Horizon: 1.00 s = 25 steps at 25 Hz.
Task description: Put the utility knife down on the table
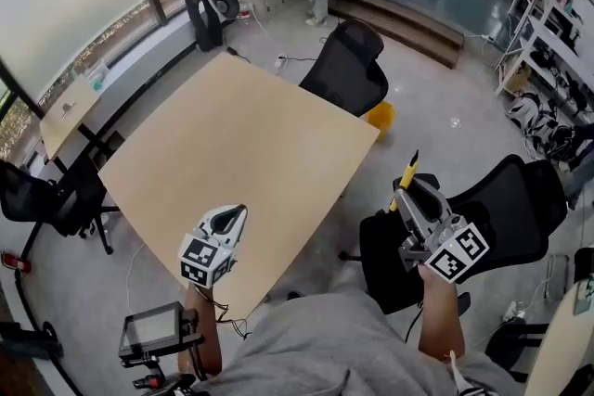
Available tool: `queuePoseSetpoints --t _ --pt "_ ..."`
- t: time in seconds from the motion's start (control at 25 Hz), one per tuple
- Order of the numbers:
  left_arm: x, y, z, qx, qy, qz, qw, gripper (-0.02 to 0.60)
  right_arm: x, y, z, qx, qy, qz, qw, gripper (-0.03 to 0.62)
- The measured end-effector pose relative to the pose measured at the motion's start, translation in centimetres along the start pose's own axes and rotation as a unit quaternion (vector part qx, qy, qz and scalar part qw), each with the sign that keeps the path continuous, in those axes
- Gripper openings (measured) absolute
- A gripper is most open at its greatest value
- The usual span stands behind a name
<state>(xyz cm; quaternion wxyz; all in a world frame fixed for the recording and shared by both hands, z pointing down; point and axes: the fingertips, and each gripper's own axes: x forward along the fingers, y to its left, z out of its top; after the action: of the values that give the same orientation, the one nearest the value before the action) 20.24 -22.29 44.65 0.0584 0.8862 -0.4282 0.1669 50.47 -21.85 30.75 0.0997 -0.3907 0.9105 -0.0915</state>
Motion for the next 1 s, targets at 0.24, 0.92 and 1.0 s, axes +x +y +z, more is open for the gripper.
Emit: queuePoseSetpoints --t 0.24,0.92,1.0 --pt "-2.5 4.3 -1.2 -0.027 0.003 0.053 0.9982 0.005 7.3 0.8 -0.7 0.004 0.017 0.059 0.998 0.117" --pt "3.4 15.7 -1.7 -0.088 0.032 0.177 0.9798 0.005 29.1 -8.1 -2.9 0.042 0.059 0.190 0.979 0.117" --pt "3.7 16.3 -2.2 -0.099 0.038 0.189 0.9763 0.005 30.9 -8.7 -3.3 0.044 0.067 0.203 0.976 0.117"
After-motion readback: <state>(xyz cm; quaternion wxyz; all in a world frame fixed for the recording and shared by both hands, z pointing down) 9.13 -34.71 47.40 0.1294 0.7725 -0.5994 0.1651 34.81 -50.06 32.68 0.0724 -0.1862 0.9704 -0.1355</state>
